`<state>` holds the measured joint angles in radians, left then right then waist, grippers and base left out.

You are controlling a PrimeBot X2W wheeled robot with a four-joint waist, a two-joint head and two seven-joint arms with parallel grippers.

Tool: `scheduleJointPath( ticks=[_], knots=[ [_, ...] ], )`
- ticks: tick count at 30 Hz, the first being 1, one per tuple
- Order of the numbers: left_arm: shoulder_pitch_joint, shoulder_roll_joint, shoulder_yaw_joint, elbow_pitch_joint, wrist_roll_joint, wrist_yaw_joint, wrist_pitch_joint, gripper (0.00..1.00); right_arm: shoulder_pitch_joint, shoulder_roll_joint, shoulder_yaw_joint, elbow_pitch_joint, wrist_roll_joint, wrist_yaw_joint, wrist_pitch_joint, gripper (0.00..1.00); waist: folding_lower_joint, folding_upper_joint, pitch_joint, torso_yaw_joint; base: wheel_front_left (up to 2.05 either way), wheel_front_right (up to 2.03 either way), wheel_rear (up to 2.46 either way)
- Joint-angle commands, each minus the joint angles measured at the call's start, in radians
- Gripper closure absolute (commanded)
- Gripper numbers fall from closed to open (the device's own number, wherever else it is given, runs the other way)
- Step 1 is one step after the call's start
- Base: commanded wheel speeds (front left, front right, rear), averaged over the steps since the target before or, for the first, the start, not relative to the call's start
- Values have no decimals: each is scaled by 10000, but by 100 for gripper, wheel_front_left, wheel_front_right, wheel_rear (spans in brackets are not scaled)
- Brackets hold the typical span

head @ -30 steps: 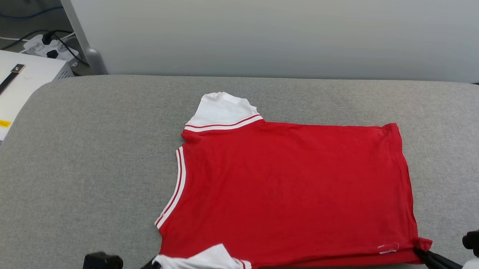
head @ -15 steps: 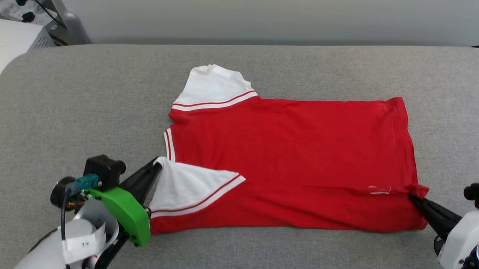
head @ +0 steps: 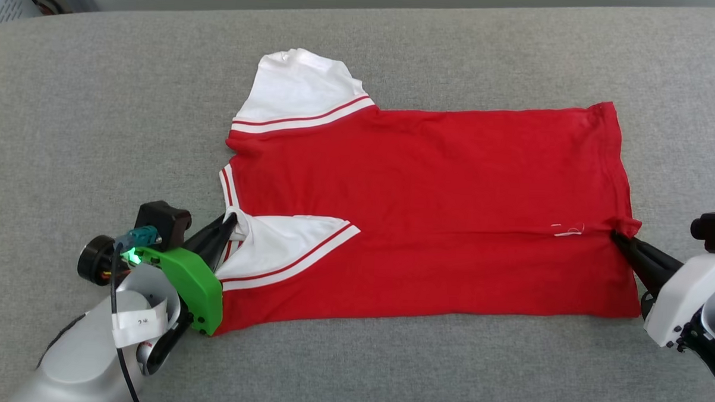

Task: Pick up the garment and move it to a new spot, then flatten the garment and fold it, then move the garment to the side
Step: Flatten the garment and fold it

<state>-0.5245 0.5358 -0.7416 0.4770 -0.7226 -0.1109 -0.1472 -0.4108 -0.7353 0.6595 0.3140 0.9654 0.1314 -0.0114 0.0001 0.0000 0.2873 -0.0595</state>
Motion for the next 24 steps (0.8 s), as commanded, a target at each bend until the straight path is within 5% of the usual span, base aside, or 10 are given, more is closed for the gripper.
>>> scheduleJointPath(
  ticks=[1, 11, 12, 13, 14, 24],
  knots=[
    [-216, -126, -66, 316, -39, -66, -124, 100, -250, 135, 59, 208, -104, -7, 64, 100, -1, 0, 148, -18, 0, 0, 0],
    [-550, -742, -795, 2091, -259, -191, -773, 100, -679, 635, 740, 1410, -130, -7, -146, 100, -1, 0, 60, 85, 0, 0, 0],
    [-577, -757, -809, 2180, -282, -192, -827, 98, -674, 654, 746, 1432, -94, -7, -263, 90, -1, 0, 2, 94, 0, 0, 0],
    [-617, -766, -793, 2301, -300, -193, -887, 11, -639, 682, 709, 1472, 18, -7, -396, 57, -1, 0, -76, 116, 0, 0, 0],
    [-663, -771, -768, 2368, -283, -193, -941, 0, -604, 682, 687, 1493, 99, -7, -482, 0, -1, 0, -145, 140, 0, 0, 0],
    [-1000, -329, -512, 1819, 211, -194, -1119, 0, 372, 119, 305, 779, 274, -7, -1526, 0, -1, 0, -1095, 410, 0, 0, 0]
  ],
)
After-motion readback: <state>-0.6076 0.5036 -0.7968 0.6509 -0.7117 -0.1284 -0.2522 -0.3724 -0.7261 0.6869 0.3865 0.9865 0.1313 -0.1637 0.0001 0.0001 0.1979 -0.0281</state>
